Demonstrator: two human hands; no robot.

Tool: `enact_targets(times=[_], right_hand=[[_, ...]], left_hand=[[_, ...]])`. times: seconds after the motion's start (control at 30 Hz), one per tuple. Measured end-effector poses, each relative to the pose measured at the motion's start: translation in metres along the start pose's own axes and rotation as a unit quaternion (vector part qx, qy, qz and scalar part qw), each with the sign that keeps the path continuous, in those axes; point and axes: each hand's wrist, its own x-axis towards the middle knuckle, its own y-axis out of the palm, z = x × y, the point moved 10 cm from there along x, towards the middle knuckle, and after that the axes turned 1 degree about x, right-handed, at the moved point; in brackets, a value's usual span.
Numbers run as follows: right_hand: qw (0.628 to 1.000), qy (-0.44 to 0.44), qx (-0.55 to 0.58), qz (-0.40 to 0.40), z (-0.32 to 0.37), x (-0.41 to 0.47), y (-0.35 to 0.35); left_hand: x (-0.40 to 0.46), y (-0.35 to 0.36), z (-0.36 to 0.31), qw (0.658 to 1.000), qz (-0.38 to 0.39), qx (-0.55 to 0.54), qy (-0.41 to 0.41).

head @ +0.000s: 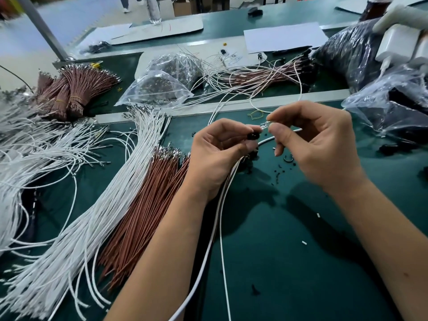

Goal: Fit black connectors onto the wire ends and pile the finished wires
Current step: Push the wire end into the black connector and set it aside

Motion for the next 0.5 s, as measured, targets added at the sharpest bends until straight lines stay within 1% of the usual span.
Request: enact_targets(times=[0.23, 0.5], right_hand=[[0.998, -0.042, -0.047, 0.026, 0.004, -0.003, 0.011], [0.987, -0.065, -0.142, 0.03, 0.008, -0.003, 0.013]], left_hand=[[0.0, -0.002, -0.001, 1.0, -0.003, -0.002, 0.01], [0.001, -0.008, 0.004, 0.998, -0.014, 0.056, -0.005]])
